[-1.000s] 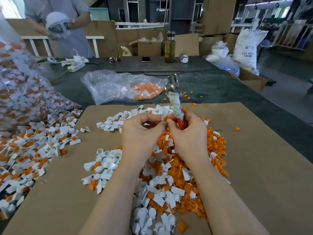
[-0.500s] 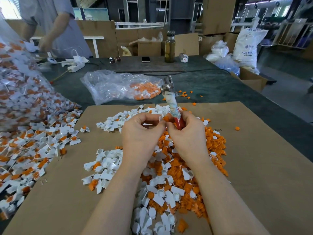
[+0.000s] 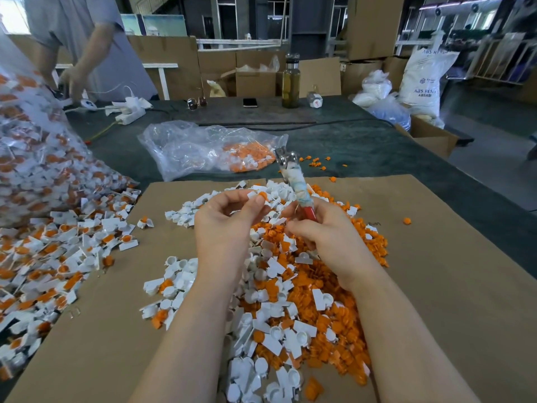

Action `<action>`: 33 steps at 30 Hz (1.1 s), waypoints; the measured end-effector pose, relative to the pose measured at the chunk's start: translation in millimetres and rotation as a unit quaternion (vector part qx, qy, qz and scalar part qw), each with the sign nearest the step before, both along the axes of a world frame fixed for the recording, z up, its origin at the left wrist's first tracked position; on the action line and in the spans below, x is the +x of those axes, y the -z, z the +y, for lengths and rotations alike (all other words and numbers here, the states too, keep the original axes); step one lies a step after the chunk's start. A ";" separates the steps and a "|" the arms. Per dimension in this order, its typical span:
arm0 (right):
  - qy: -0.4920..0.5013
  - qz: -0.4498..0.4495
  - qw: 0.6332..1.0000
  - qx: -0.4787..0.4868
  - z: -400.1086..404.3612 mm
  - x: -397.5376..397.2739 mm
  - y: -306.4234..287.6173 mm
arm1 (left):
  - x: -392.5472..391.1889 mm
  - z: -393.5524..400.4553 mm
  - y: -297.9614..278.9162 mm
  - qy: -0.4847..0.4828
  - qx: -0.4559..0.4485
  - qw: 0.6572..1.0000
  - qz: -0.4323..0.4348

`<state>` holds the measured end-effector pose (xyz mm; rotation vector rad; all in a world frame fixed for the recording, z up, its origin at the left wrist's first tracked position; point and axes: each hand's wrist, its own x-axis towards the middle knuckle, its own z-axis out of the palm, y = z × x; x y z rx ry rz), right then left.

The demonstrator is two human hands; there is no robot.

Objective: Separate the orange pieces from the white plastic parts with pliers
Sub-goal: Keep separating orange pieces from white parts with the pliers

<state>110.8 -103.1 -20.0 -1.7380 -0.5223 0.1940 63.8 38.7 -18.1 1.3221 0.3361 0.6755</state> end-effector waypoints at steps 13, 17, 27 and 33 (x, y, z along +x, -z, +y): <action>0.133 -0.116 0.984 0.005 18.5 -2.3 5.5 | 0.8 -7.3 1.0 -0.015 0.110 0.993 0.040; 0.136 -0.136 0.981 -0.005 17.8 -1.8 6.6 | 1.8 -12.2 0.3 -0.033 0.140 0.988 0.055; 0.142 -0.115 0.983 -0.013 20.1 -0.1 9.0 | 2.2 -11.6 2.1 -0.040 0.168 0.983 0.057; 0.041 -0.038 0.998 -0.009 10.5 -1.8 3.8 | -1.6 -2.4 -0.3 0.009 0.039 0.999 0.013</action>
